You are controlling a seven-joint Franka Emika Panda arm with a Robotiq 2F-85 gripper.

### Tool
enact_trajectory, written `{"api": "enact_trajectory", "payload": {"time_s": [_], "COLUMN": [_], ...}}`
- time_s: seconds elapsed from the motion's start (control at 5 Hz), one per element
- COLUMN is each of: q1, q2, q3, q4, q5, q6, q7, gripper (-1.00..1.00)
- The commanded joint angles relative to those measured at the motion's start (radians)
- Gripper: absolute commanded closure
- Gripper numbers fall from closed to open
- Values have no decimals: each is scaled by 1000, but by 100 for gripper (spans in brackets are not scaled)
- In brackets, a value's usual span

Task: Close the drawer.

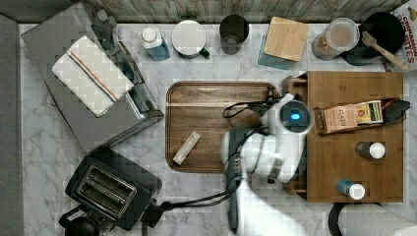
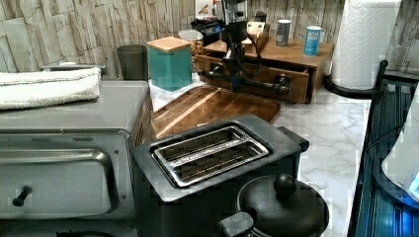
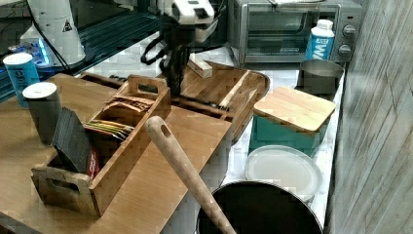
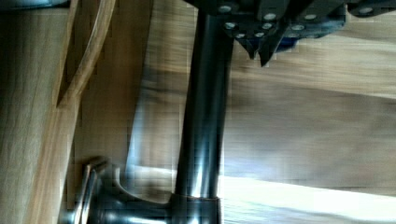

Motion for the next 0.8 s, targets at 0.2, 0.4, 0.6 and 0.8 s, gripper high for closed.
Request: {"api": "enact_trajectory", "payload": {"time_s": [0.2, 0.4, 0.6, 0.8], "q1": [-151, -144, -128, -123], "q2": [-129, -129, -129, -128], "q3": [-145, -152, -168, -173], "q4": [32, 32, 32, 31], "q5": [-8, -7, -4, -3], "q6": [159, 159, 159, 159], "q7": [20, 19, 17, 16], "gripper": [100, 100, 100, 100]}}
